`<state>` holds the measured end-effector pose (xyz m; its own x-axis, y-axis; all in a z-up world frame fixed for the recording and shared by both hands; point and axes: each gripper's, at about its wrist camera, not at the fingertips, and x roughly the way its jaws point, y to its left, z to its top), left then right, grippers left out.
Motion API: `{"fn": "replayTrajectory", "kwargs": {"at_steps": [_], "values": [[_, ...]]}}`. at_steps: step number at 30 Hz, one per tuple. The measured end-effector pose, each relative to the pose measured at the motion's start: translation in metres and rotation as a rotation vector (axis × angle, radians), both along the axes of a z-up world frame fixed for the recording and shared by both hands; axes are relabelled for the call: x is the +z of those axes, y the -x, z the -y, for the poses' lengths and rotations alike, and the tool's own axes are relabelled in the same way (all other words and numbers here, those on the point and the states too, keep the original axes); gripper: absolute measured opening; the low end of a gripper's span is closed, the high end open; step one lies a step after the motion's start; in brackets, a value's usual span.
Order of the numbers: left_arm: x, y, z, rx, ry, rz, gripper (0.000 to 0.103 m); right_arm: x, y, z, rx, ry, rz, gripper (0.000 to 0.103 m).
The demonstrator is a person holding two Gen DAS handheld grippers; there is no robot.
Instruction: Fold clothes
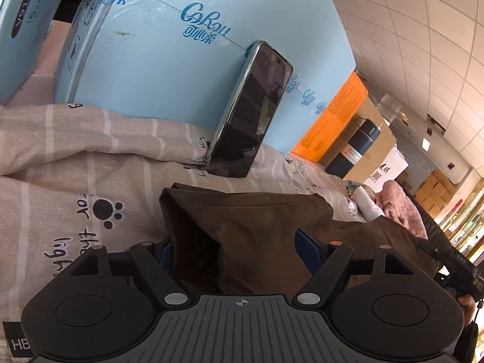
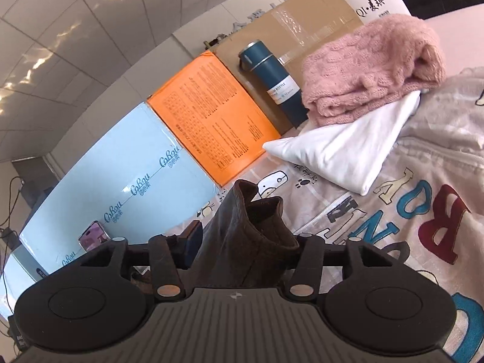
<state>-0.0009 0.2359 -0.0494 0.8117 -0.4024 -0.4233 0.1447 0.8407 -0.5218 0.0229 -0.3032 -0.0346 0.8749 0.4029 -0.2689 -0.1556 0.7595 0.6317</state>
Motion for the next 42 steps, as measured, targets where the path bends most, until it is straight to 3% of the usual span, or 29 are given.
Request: {"fn": "replayTrajectory", "kwargs": {"at_steps": [2, 5, 7, 9, 12, 15, 18, 22, 24, 26, 27, 28, 29, 32, 37, 41, 42], "values": [[0.006, 0.006, 0.011, 0.001, -0.049, 0.03, 0.043, -0.006, -0.006, 0.003, -0.031, -0.003, -0.038, 0.053], [0.014, 0.016, 0.027, 0.004, -0.123, 0.075, 0.024, -0.01, -0.016, 0.003, -0.092, 0.054, -0.085, 0.054], [0.019, 0.023, 0.038, 0.005, -0.172, 0.105, 0.018, -0.011, -0.023, -0.003, -0.079, 0.095, -0.095, 0.043], [0.026, 0.03, 0.048, 0.013, -0.222, 0.137, 0.015, -0.011, -0.03, -0.008, -0.066, 0.135, -0.104, 0.026], [0.04, 0.041, 0.048, 0.054, -0.27, 0.192, 0.014, 0.003, -0.029, -0.022, -0.024, 0.175, -0.023, 0.017], [0.051, 0.05, 0.032, 0.112, -0.279, 0.216, 0.014, 0.029, -0.026, -0.041, 0.064, 0.184, 0.108, 0.015], [0.049, 0.047, 0.018, 0.178, -0.291, 0.184, 0.014, 0.026, -0.033, -0.05, 0.067, 0.205, 0.076, 0.014], [0.031, 0.032, 0.008, 0.186, -0.273, 0.103, 0.016, 0.022, -0.043, -0.062, 0.07, 0.233, 0.033, 0.014], [0.024, 0.025, 0.01, 0.189, -0.279, 0.078, 0.025, 0.012, -0.051, -0.06, 0.068, 0.236, -0.029, 0.014], [0.02, 0.021, 0.009, 0.197, -0.286, 0.052, 0.043, 0.0, -0.057, -0.052, 0.06, 0.236, -0.101, 0.019], [0.02, 0.022, 0.008, 0.212, -0.285, 0.048, 0.051, -0.003, -0.058, -0.049, 0.039, 0.242, -0.123, 0.033], [0.02, 0.024, 0.007, 0.232, -0.285, 0.049, 0.071, -0.005, -0.059, -0.047, 0.011, 0.25, -0.137, 0.041], [0.021, 0.026, 0.006, 0.24, -0.284, 0.061, 0.078, -0.004, -0.058, -0.046, -0.016, 0.261, -0.136, 0.052], [0.026, 0.033, 0.008, 0.228, -0.291, 0.117, 0.08, 0.002, -0.051, -0.049, -0.078, 0.328, -0.078, 0.06], [0.033, 0.041, 0.023, 0.145, -0.341, 0.211, 0.08, 0.026, -0.03, -0.058, -0.16, 0.43, 0.13, 0.073], [0.036, 0.042, 0.031, 0.101, -0.353, 0.225, 0.079, 0.048, -0.02, -0.067, -0.052, 0.472, 0.279, 0.082], [0.035, 0.04, 0.032, 0.105, -0.362, 0.214, 0.075, 0.053, -0.021, -0.072, 0.035, 0.476, 0.307, 0.086]]}}
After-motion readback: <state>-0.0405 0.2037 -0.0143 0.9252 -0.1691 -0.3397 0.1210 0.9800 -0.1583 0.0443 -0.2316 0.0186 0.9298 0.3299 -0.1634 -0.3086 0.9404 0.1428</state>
